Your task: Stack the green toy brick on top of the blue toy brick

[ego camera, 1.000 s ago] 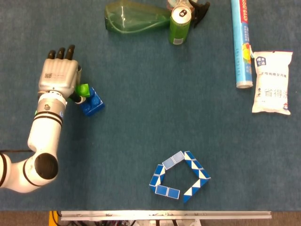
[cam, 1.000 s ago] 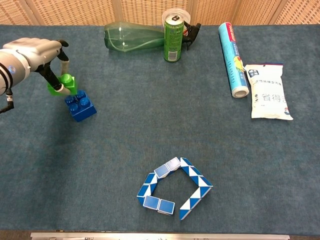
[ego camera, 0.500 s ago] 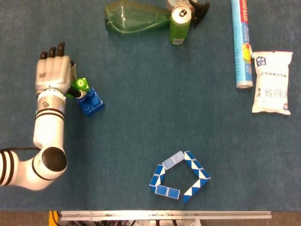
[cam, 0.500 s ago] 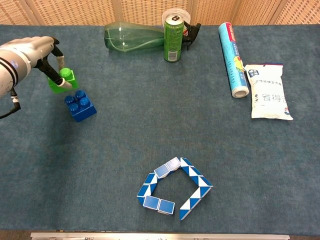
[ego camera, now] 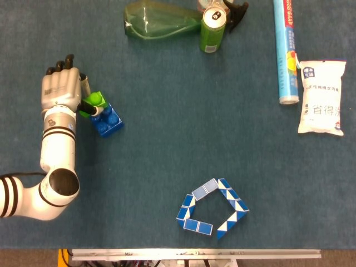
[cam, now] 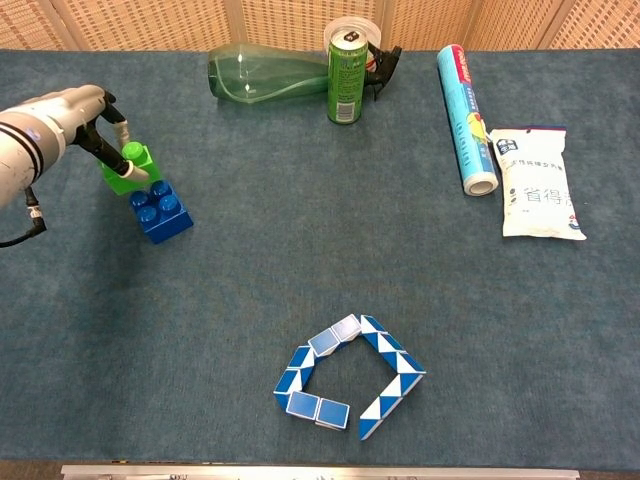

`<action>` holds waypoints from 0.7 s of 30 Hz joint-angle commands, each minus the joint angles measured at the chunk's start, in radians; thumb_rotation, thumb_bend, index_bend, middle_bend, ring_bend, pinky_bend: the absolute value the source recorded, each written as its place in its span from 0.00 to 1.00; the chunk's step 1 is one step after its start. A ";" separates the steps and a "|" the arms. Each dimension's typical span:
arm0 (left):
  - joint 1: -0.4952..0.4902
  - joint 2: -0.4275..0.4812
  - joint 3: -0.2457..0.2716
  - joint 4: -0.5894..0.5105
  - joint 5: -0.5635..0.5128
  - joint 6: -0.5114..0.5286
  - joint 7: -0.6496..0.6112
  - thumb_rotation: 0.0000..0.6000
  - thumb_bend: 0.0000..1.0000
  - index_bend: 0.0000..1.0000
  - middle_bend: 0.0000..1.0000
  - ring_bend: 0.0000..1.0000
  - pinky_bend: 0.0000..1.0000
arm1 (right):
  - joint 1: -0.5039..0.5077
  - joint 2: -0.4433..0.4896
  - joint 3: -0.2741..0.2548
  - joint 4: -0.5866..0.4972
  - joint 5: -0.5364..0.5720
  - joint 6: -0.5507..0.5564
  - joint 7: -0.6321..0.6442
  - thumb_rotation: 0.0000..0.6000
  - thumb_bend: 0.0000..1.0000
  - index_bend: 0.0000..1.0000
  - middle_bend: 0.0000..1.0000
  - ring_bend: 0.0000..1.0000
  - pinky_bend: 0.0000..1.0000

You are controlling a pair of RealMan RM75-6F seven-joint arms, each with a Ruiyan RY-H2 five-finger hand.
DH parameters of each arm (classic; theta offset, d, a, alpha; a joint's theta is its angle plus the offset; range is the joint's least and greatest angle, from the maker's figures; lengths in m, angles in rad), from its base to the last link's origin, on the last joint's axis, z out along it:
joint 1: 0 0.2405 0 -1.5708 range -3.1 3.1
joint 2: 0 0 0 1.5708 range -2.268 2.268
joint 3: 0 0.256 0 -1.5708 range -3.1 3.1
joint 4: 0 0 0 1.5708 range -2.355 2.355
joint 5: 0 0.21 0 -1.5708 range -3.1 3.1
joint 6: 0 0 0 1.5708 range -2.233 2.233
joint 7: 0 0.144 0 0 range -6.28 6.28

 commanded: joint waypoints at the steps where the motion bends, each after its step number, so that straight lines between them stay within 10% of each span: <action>1: 0.006 -0.002 -0.004 0.005 0.003 -0.009 -0.002 1.00 0.23 0.67 0.00 0.00 0.07 | 0.000 0.000 0.000 0.000 0.001 0.001 0.002 1.00 0.24 0.43 0.43 0.33 0.41; 21: 0.025 -0.009 -0.017 0.030 -0.012 -0.050 0.012 1.00 0.23 0.67 0.00 0.00 0.07 | -0.004 0.001 0.000 -0.003 0.002 0.012 -0.005 1.00 0.24 0.43 0.43 0.33 0.41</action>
